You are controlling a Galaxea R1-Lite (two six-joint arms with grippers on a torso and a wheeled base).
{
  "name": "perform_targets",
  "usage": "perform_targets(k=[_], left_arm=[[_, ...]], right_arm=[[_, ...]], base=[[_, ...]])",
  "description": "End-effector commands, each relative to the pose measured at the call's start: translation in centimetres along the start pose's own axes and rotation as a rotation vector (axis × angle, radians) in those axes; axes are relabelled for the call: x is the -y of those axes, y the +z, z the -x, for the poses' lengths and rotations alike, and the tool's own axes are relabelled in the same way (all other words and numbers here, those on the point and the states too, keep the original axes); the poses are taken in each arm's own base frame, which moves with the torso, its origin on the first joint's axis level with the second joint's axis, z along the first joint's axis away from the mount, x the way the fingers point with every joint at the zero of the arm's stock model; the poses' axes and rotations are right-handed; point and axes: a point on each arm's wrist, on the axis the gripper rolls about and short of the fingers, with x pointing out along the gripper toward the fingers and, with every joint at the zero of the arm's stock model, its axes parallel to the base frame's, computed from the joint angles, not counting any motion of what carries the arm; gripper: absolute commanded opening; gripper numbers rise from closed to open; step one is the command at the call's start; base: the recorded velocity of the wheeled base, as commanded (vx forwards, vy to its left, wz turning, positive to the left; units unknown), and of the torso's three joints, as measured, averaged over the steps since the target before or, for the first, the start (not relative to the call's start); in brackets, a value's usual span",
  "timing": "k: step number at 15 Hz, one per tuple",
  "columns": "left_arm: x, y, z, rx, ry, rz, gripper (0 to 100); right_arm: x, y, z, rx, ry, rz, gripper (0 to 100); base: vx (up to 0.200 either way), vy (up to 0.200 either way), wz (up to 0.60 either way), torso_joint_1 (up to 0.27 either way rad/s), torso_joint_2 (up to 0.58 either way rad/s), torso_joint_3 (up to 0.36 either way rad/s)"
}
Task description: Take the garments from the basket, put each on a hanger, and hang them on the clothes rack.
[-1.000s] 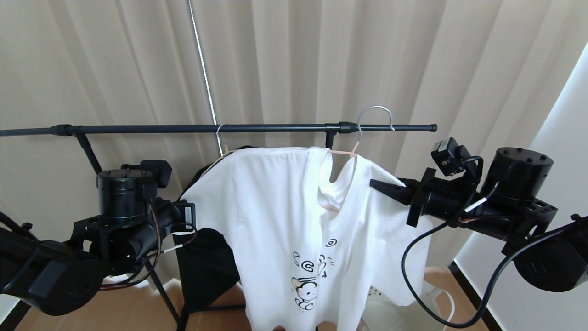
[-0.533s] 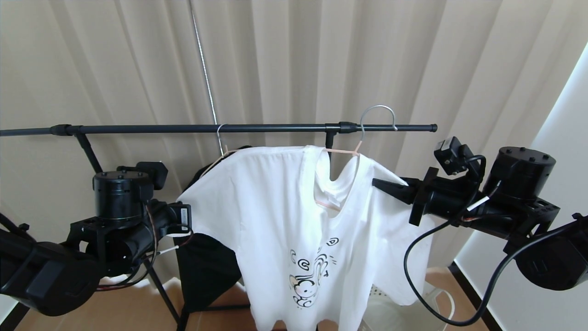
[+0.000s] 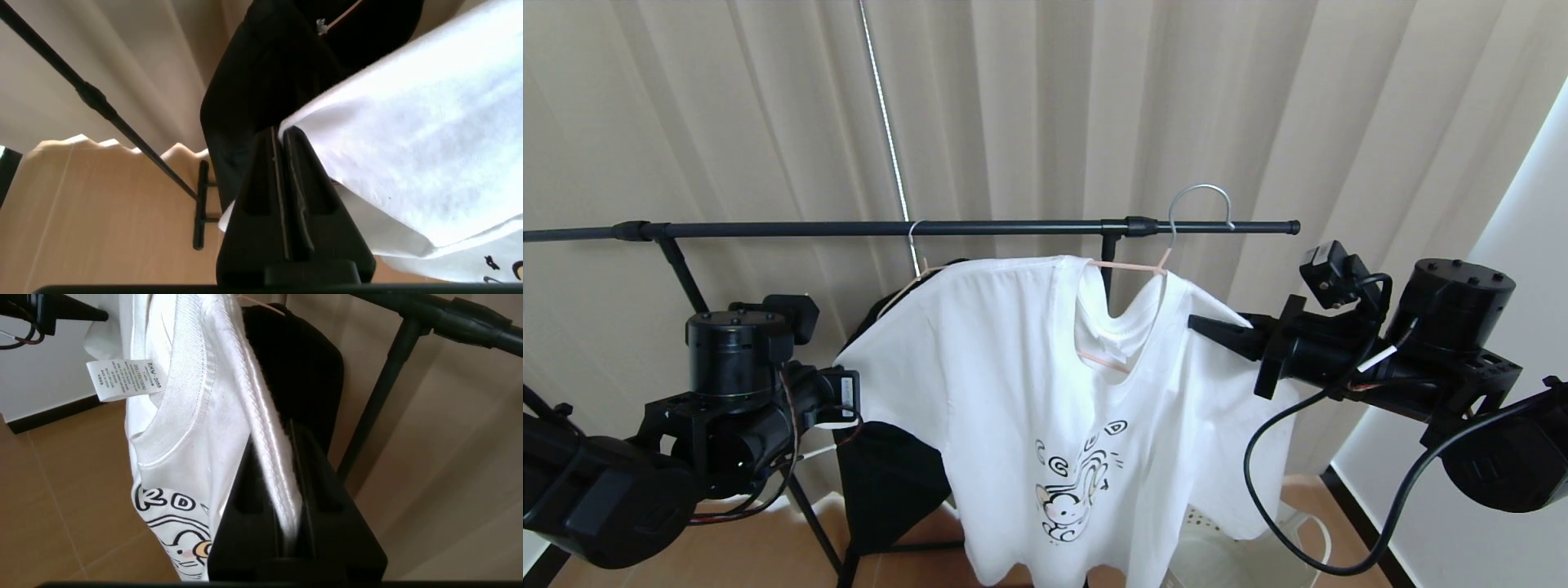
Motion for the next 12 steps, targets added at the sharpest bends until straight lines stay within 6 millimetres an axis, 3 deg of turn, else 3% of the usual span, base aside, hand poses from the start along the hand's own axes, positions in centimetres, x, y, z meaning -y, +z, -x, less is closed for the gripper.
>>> perform_targets(k=[1, 2, 6, 10, 12], left_arm=[[0.0, -0.1, 0.0, -0.004, 0.000, -0.001, 0], [0.0, -0.1, 0.0, -0.004, 0.000, -0.001, 100], [0.2, 0.0, 1.2, 0.013, -0.036, -0.001, 100], [-0.2, 2.3, 5.1, 0.109, -0.277, 0.011, 100], [-0.6, 4.5, 7.1, 0.122, -0.379, 0.007, 100]], right_arm=[[0.1, 0.0, 0.0, -0.001, -0.001, 0.000, 0], [0.1, 0.0, 0.0, -0.001, -0.001, 0.001, 0], [0.1, -0.4, 0.0, -0.012, 0.002, -0.007, 0], [0.4, -1.9, -0.7, -0.046, 0.005, -0.027, 0], [0.5, -2.9, -1.0, -0.067, 0.054, -0.030, 0]], base=[[0.000, 0.000, 0.00, 0.000, 0.00, 0.000], [0.000, 0.000, 0.00, 0.000, 0.00, 0.000], [0.000, 0.000, 0.00, 0.000, 0.00, 0.000], [0.000, 0.000, 0.00, 0.000, 0.00, 0.000], [0.000, 0.000, 0.00, 0.000, 0.00, 0.000]])
